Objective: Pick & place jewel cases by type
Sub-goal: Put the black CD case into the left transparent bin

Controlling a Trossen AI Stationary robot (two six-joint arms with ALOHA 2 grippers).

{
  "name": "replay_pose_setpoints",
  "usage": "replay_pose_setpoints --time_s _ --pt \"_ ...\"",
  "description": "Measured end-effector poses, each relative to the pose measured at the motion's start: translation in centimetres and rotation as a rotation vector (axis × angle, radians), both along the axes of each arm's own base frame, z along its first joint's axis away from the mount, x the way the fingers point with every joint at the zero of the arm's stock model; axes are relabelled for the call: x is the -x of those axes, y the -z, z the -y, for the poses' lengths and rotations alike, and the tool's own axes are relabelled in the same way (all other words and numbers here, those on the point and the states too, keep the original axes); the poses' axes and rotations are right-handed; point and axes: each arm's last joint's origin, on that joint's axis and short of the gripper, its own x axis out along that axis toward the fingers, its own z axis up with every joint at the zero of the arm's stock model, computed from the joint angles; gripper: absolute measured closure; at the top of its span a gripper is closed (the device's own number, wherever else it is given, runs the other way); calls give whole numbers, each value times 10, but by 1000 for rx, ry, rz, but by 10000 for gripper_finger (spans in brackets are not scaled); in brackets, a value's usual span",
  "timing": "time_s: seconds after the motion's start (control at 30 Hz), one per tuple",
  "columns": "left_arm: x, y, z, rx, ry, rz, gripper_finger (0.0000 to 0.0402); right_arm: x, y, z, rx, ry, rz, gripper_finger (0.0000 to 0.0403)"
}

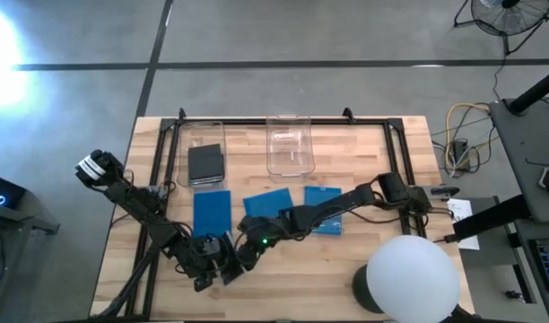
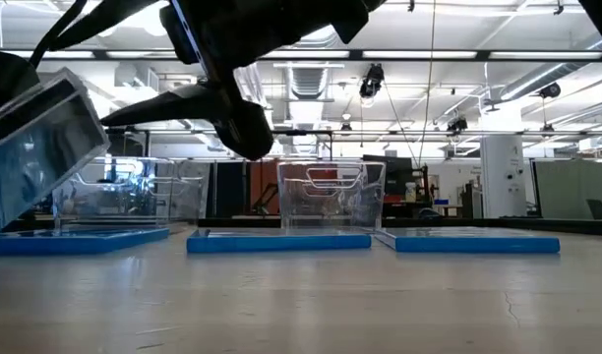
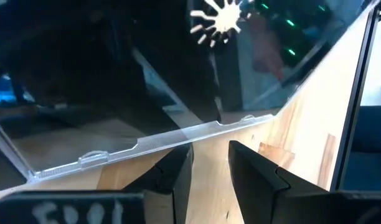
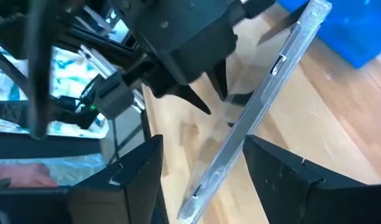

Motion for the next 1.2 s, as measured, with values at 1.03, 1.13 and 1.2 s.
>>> replay_pose_setpoints --time_s 1.03,1.13,1.2 --pt "-4 -14 11 -190 -28 187 307 -8 29 2 -267 101 -127 281" --pt "-4 -16 11 -226 -27 172 307 -7 32 3 -266 110 -156 316" --pt "-2 -18 12 -251 -20 155 307 -5 34 4 -258 117 -182 335"
